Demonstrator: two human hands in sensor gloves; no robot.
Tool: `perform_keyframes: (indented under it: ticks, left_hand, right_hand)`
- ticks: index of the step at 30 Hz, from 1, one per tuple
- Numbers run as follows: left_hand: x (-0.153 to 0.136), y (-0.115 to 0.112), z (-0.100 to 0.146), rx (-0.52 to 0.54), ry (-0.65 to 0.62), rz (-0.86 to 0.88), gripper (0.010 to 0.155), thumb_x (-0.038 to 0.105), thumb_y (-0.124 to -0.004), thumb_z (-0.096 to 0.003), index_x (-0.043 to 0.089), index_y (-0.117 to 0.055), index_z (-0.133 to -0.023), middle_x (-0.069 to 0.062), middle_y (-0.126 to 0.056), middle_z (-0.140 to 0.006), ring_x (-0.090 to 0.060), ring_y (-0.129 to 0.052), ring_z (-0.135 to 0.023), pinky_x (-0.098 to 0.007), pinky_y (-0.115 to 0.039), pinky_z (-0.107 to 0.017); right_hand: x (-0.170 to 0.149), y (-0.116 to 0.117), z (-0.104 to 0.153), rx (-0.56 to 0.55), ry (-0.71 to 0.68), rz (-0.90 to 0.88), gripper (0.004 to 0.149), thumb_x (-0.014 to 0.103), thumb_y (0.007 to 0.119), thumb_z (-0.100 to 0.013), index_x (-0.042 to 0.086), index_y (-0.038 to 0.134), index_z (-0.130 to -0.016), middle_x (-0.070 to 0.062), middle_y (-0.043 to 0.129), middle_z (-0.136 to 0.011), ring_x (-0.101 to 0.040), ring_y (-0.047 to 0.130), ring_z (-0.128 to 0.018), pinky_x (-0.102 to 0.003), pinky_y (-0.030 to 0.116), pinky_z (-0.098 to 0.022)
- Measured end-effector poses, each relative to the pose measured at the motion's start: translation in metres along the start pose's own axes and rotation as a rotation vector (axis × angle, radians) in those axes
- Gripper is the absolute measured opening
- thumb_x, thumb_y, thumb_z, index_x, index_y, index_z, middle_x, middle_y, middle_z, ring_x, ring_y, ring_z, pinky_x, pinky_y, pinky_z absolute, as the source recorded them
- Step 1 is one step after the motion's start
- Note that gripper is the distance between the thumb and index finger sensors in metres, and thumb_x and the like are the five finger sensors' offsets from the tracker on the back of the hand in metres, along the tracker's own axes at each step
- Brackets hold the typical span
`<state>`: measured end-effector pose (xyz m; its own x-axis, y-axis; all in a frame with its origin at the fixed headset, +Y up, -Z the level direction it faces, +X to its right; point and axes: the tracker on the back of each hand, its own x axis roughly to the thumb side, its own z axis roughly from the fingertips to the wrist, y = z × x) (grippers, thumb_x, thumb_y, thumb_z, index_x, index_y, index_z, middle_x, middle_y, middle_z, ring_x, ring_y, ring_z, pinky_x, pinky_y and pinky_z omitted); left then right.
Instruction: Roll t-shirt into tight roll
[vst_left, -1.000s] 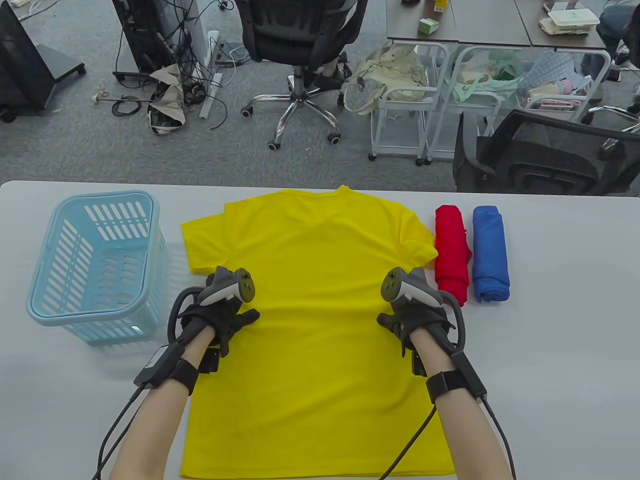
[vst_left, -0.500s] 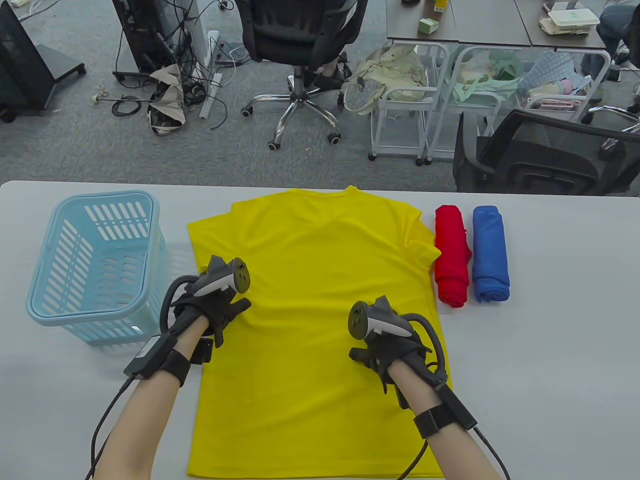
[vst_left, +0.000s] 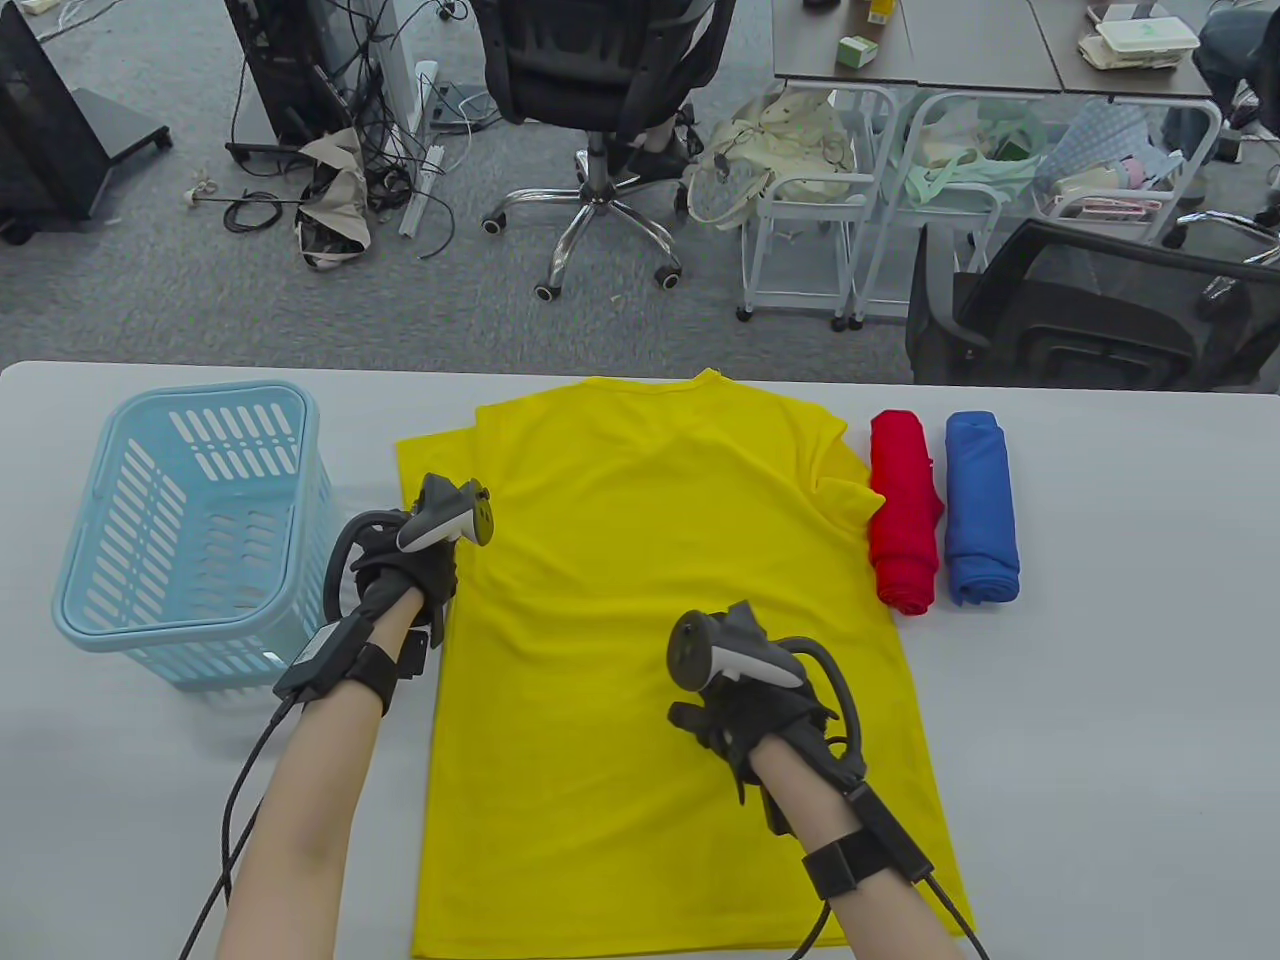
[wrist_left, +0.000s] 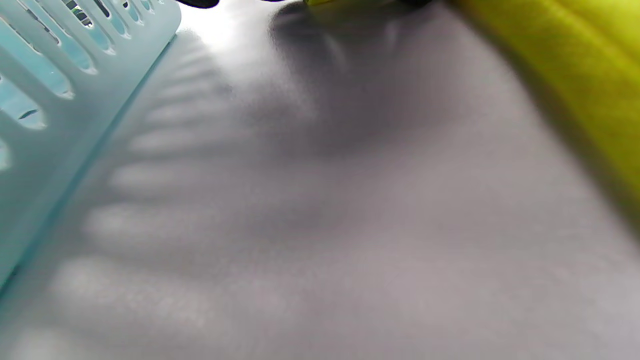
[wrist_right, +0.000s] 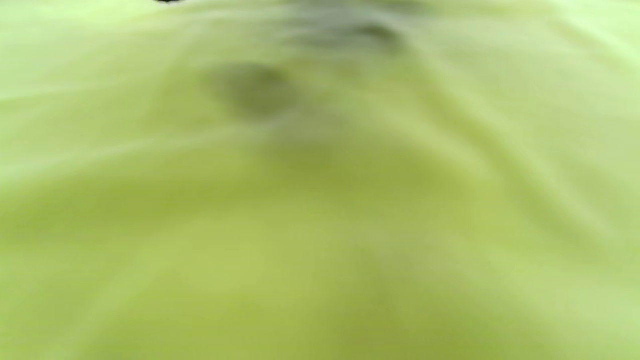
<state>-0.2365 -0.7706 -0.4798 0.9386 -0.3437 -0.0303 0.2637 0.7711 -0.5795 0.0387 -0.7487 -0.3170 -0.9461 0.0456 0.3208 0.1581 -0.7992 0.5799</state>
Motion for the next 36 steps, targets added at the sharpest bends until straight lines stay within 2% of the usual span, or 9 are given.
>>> perform_keyframes:
  ticks: [7, 13, 15, 17, 20, 23, 27, 31, 36]
  left_hand:
    - [0.005, 0.012, -0.002, 0.118, -0.020, -0.128, 0.074, 0.042, -0.058, -0.0558, 0.051, -0.002, -0.103, -0.002, -0.010, -0.123, -0.026, -0.038, -0.117, -0.053, -0.046, -0.086]
    - [0.007, 0.016, -0.008, 0.138, -0.015, -0.105, 0.063, 0.042, -0.055, -0.0562, 0.056, -0.016, -0.103, 0.003, -0.031, -0.122, -0.022, -0.050, -0.114, -0.051, -0.049, -0.086]
    - [0.007, 0.017, -0.009, 0.144, -0.014, -0.103, 0.060, 0.044, -0.055, -0.0555, 0.056, -0.021, -0.102, 0.003, -0.032, -0.122, -0.022, -0.050, -0.114, -0.051, -0.049, -0.086]
    - [0.007, 0.019, -0.010, 0.168, -0.010, -0.118, 0.055, 0.046, -0.055, -0.0546, 0.057, -0.028, -0.101, 0.004, -0.034, -0.121, -0.021, -0.051, -0.113, -0.051, -0.049, -0.086]
    - [0.007, 0.021, -0.007, 0.201, -0.013, -0.133, 0.047, 0.048, -0.056, -0.0537, 0.055, -0.040, -0.098, 0.007, -0.043, -0.119, -0.019, -0.057, -0.111, -0.050, -0.050, -0.086]
    - [0.010, 0.020, -0.009, 0.242, -0.028, -0.161, 0.044, 0.048, -0.055, -0.0533, 0.052, -0.045, -0.096, 0.008, -0.050, -0.115, -0.017, -0.063, -0.107, -0.050, -0.052, -0.085]
    - [0.016, 0.017, -0.009, 0.289, -0.023, -0.201, 0.043, 0.045, -0.054, -0.0534, 0.049, -0.047, -0.096, 0.010, -0.060, -0.108, -0.016, -0.071, -0.100, -0.049, -0.059, -0.082]
    - [0.018, 0.017, -0.007, 0.315, 0.025, -0.206, 0.044, 0.045, -0.053, -0.0542, 0.046, -0.045, -0.097, 0.007, -0.052, -0.112, -0.019, -0.065, -0.103, -0.049, -0.061, -0.081]
    - [0.013, 0.035, 0.006, 0.396, 0.117, -0.185, 0.044, 0.045, -0.052, -0.0547, 0.045, -0.045, -0.098, 0.007, -0.056, -0.110, -0.018, -0.069, -0.100, -0.046, -0.066, -0.079]
  right_hand:
    - [0.124, 0.017, 0.018, -0.047, -0.361, 0.230, 0.077, 0.045, 0.060, -0.060, 0.031, 0.004, -0.111, -0.016, 0.002, -0.118, -0.046, 0.019, -0.111, -0.061, 0.030, -0.076]
    - [0.189, 0.047, 0.033, 0.037, -0.610, 0.332, 0.074, 0.038, 0.063, -0.060, 0.036, 0.010, -0.112, -0.017, 0.010, -0.115, -0.041, 0.032, -0.105, -0.059, 0.033, -0.075]
    - [0.199, 0.054, 0.035, 0.047, -0.617, 0.354, 0.073, 0.035, 0.066, -0.059, 0.037, 0.016, -0.112, -0.017, 0.012, -0.114, -0.043, 0.031, -0.101, -0.059, 0.031, -0.074]
    - [0.201, 0.056, 0.033, -0.016, -0.562, 0.476, 0.072, 0.037, 0.068, -0.057, 0.039, 0.022, -0.112, -0.014, 0.017, -0.113, -0.036, 0.034, -0.100, -0.057, 0.034, -0.075]
    - [0.198, 0.052, 0.031, -0.035, -0.549, 0.391, 0.067, 0.035, 0.074, -0.057, 0.037, 0.032, -0.110, -0.014, 0.031, -0.112, -0.035, 0.044, -0.097, -0.057, 0.040, -0.073]
    - [0.192, 0.046, 0.028, -0.115, -0.514, 0.381, 0.043, 0.034, 0.076, -0.056, 0.033, 0.061, -0.097, -0.008, 0.055, -0.103, -0.030, 0.062, -0.089, -0.056, 0.051, -0.070]
    - [0.182, 0.043, 0.025, -0.118, -0.521, 0.380, 0.039, 0.032, 0.075, -0.056, 0.031, 0.065, -0.094, -0.007, 0.061, -0.099, -0.027, 0.068, -0.084, -0.054, 0.054, -0.069]
    - [0.171, 0.040, 0.027, -0.114, -0.527, 0.318, 0.039, 0.032, 0.074, -0.058, 0.030, 0.064, -0.095, -0.008, 0.061, -0.099, -0.027, 0.068, -0.084, -0.054, 0.054, -0.069]
    - [0.163, 0.018, 0.040, -0.172, -0.566, 0.203, 0.038, 0.032, 0.073, -0.058, 0.031, 0.062, -0.095, -0.008, 0.061, -0.099, -0.026, 0.068, -0.083, -0.054, 0.055, -0.069]
